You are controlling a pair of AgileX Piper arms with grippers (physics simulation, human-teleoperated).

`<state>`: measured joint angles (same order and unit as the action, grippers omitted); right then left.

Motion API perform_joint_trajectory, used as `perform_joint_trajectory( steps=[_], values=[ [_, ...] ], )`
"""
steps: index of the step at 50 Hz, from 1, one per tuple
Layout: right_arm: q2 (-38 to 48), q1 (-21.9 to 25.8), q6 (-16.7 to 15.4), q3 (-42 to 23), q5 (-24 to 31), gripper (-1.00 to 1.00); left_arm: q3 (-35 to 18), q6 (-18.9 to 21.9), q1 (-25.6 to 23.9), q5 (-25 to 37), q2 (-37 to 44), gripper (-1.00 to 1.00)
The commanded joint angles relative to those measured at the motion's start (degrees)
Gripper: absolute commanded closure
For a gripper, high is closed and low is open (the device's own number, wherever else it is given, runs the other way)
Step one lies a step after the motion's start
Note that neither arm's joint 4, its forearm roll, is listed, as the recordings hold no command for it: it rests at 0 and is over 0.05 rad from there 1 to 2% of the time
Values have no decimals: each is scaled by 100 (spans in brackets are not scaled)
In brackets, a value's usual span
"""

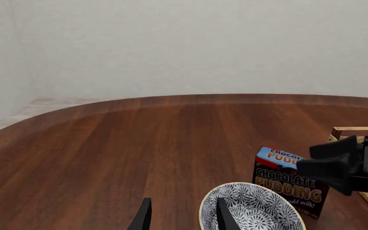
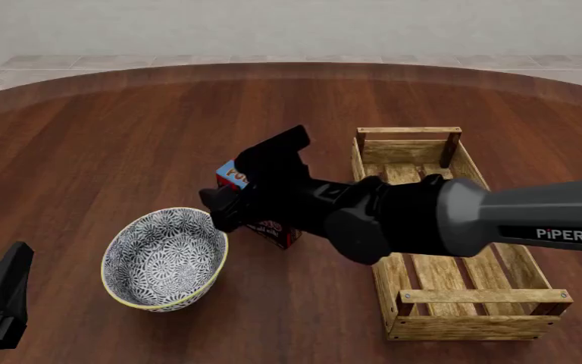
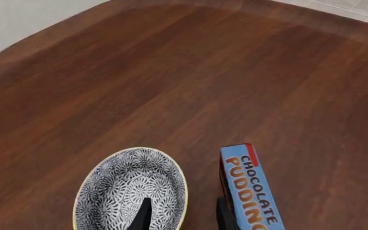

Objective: Pick up the bowl on the left and put it in the tray.

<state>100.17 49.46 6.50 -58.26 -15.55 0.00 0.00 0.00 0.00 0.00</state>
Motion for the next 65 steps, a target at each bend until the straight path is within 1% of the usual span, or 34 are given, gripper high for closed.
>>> perform_joint_trajectory(
  steps=[1, 65],
  values=[
    [63, 22, -12, -38, 12, -100, 0, 0, 0, 0, 0, -100],
    [455, 117, -7, -206, -27, -100, 0, 0, 0, 0, 0, -100]
  ],
)
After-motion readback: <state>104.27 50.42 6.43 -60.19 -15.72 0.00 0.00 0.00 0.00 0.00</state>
